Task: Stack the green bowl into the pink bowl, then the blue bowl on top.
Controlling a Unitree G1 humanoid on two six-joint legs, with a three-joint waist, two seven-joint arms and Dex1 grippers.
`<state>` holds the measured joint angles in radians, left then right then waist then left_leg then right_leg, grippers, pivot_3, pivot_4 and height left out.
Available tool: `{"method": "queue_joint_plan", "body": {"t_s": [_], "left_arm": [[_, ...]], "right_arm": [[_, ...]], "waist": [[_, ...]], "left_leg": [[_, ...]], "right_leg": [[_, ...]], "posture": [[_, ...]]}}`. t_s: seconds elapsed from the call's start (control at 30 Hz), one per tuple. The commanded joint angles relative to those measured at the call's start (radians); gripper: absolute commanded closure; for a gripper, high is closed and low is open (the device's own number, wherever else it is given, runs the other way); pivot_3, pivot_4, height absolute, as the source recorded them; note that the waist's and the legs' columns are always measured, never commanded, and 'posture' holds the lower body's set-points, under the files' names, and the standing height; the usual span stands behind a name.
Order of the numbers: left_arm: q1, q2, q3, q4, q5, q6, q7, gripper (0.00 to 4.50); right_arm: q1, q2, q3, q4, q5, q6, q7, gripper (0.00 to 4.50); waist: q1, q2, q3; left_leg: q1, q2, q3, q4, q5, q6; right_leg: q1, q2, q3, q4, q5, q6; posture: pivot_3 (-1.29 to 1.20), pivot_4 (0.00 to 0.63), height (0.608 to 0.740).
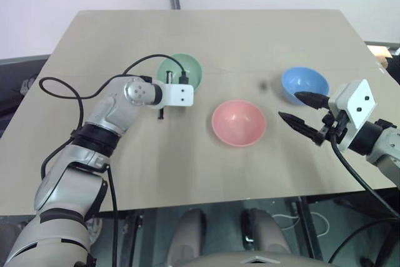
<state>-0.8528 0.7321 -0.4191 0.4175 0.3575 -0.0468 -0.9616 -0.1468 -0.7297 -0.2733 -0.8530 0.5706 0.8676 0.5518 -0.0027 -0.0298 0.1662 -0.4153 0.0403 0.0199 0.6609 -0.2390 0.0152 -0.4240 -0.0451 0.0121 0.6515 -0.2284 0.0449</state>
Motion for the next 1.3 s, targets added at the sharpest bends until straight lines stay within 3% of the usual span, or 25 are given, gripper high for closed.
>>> {"method": "queue_joint_plan", "body": {"t_s": [0.03, 0.2, 0.4, 0.5, 0.63, 0.73, 0.87, 0.93, 1.0, 1.1, 1.17, 1.3], "left_arm": [[0.01, 0.01, 0.113, -0.165, -0.156, -0.047, -0.072, 4.37], [0.031, 0.031, 0.193, -0.432, -0.427, 0.0, -0.266, 4.37], [-0.033, -0.033, 0.121, -0.447, -0.503, -0.03, -0.424, 4.37], [-0.035, -0.068, 0.072, -0.375, -0.452, -0.12, -0.45, 3.42], [-0.052, -0.114, 0.037, -0.292, -0.391, -0.2, -0.431, 1.54], [-0.071, -0.122, 0.078, -0.27, -0.406, -0.138, -0.41, 0.19], [-0.069, -0.09, 0.198, -0.31, -0.527, 0.133, -0.371, 0.19], [-0.037, -0.099, 0.292, -0.342, -0.655, 0.303, -0.332, 0.19], [0.034, -0.119, 0.391, -0.369, -0.722, 0.288, -0.273, 0.19], [0.157, -0.06, 0.443, -0.438, -0.733, 0.351, -0.249, 0.19], [0.238, -0.02, 0.49, -0.508, -0.858, 0.489, -0.283, 0.08], [0.35, 0.003, 0.535, -0.621, -0.891, 0.528, -0.217, 0.08]], "right_arm": [[0.02, -0.014, -0.054, -0.037, 0.004, -0.03, -0.011, 1.47], [0.073, -0.023, -0.115, -0.038, 0.01, -0.033, -0.017, 1.47], [0.158, -0.021, -0.187, -0.086, 0.019, -0.021, -0.04, 1.47], [0.178, -0.009, -0.196, -0.112, 0.024, -0.013, -0.069, 1.47], [0.212, 0.003, -0.206, -0.129, 0.026, -0.009, -0.097, 1.47], [0.23, 0.005, -0.212, -0.115, 0.021, -0.022, -0.102, 1.47], [0.2, -0.034, -0.157, 0.001, -0.049, -0.074, -0.086, 1.47], [0.158, -0.071, -0.092, 0.107, -0.12, -0.133, -0.069, 1.47], [0.107, -0.107, -0.023, 0.227, -0.186, -0.205, -0.034, 1.47], [0.007, -0.154, 0.09, 0.427, -0.28, -0.335, 0.044, 1.47], [-0.091, -0.166, 0.171, 0.579, -0.336, -0.429, 0.108, 1.47], [-0.245, -0.159, 0.279, 0.832, -0.416, -0.57, 0.213, 1.47]], "waist": [[0.0, 0.0, 0.0], [0.002, -0.001, 0.001], [0.007, 0.0, 0.001], [0.003, 0.0, 0.001], [0.001, 0.0, 0.001], [0.002, -0.001, 0.001], [-0.009, -0.001, 0.001], [-0.015, 0.0, 0.002], [-0.018, 0.001, 0.001], [-0.018, 0.002, 0.001], [-0.021, 0.002, 0.002], [-0.011, 0.002, 0.004]], "left_leg": [[0.0, 0.0, 0.0, 0.001, 0.0, 0.0], [-0.001, 0.0, 0.0, 0.006, 0.0, 0.0], [0.002, 0.0, 0.0, 0.01, 0.0, 0.0], [0.003, 0.0, 0.0, 0.011, 0.0, 0.0], [0.002, 0.0, -0.001, 0.012, 0.0, 0.0], [0.001, 0.0, -0.001, 0.012, 0.0, 0.0], [0.001, 0.0, -0.001, 0.011, 0.0, 0.001], [0.002, 0.001, 0.0, 0.011, 0.0, 0.001], [0.003, 0.001, 0.0, 0.011, 0.0, 0.001], [0.004, 0.001, 0.001, 0.011, 0.0, 0.001], [0.005, 0.002, 0.001, 0.01, 0.0, 0.0], [0.002, 0.003, 0.001, 0.01, 0.0, 0.0]], "right_leg": [[0.0, 0.0, 0.0, 0.001, 0.0, 0.0], [0.0, -0.001, 0.0, 0.005, 0.0, 0.0], [0.001, 0.0, 0.001, 0.01, -0.002, 0.003], [0.002, 0.001, 0.002, 0.011, -0.004, 0.001], [0.003, 0.002, 0.003, 0.01, -0.003, 0.001], [0.002, 0.002, 0.003, 0.009, 0.0, 0.003], [0.002, 0.002, 0.003, 0.009, -0.001, 0.004], [0.002, 0.002, 0.004, 0.009, -0.002, 0.005], [0.002, 0.002, 0.004, 0.01, -0.002, 0.004], [0.002, 0.003, 0.005, 0.01, -0.002, 0.005], [0.002, 0.004, 0.005, 0.01, -0.001, 0.004], [0.0, 0.004, 0.005, 0.01, 0.0, 0.001]], "posture": [[0.0, 0.15, 0.74], [0.0, 0.15, 0.74], [0.0, 0.15, 0.74], [0.0, 0.15, 0.74], [0.0, 0.15, 0.74], [0.0, 0.15, 0.74], [0.0, 0.15, 0.74], [0.0, 0.15, 0.74], [0.0, 0.15, 0.74], [0.0, 0.15, 0.74], [0.0, 0.15, 0.74], [0.0, 0.15, 0.74]]}}
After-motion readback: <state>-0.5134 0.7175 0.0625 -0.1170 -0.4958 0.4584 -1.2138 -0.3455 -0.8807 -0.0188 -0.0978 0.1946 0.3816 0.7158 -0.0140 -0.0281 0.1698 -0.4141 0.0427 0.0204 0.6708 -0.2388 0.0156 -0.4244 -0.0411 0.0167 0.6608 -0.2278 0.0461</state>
